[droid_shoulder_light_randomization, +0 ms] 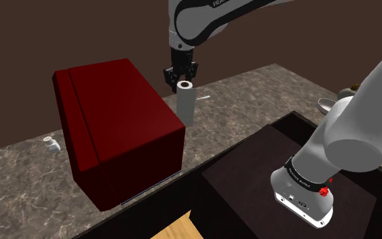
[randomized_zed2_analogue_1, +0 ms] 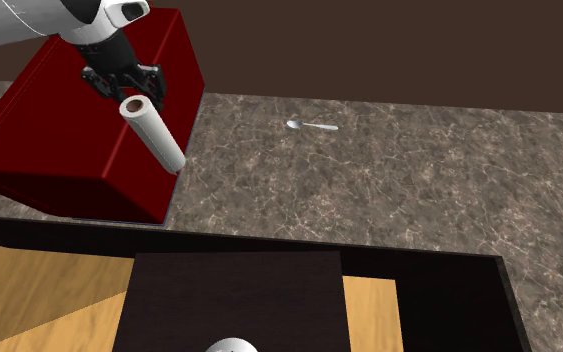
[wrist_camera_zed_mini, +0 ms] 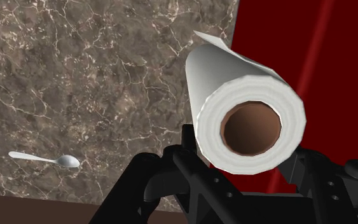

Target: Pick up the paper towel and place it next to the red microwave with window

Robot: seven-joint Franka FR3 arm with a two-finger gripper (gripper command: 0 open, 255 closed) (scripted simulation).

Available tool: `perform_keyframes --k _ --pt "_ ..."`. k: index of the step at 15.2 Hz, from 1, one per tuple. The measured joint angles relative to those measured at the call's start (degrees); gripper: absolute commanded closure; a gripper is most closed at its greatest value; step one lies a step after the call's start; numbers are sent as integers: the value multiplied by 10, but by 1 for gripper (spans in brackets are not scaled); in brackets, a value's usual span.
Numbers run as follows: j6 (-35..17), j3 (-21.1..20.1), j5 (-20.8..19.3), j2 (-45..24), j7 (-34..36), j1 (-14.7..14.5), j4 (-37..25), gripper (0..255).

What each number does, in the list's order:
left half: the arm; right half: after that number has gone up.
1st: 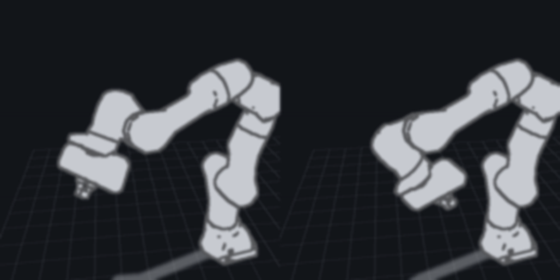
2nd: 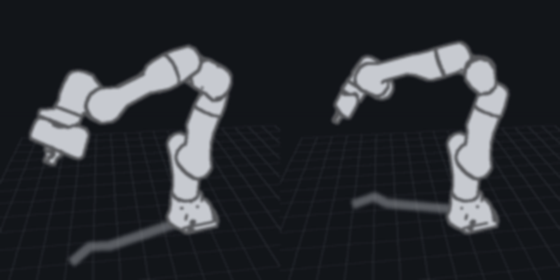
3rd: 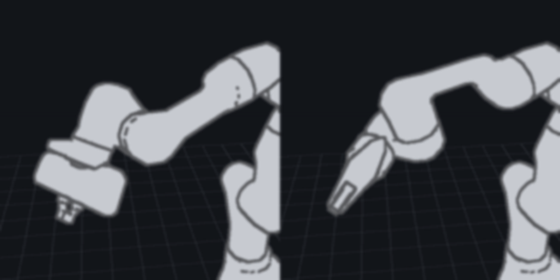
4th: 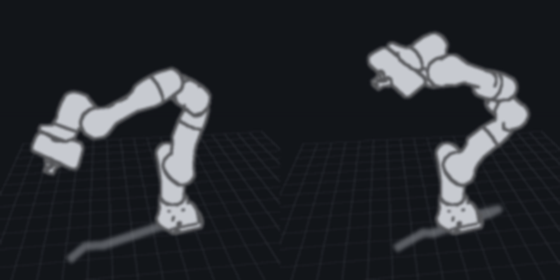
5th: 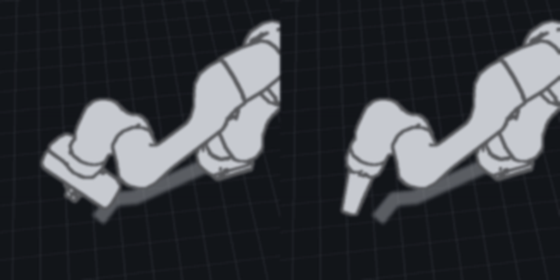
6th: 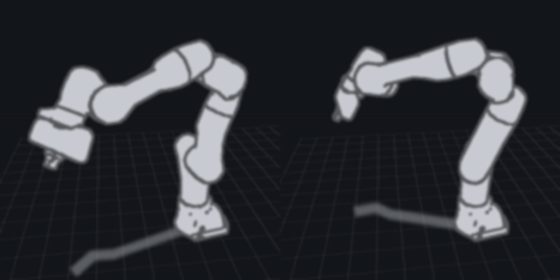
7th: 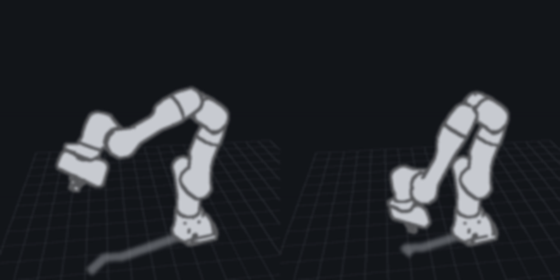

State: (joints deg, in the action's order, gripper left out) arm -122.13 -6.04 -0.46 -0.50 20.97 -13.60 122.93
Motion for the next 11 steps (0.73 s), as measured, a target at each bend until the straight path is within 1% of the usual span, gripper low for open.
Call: perform_keyframes --k 11 --pt "-80 0 -7 -47 5 -1 34 255"
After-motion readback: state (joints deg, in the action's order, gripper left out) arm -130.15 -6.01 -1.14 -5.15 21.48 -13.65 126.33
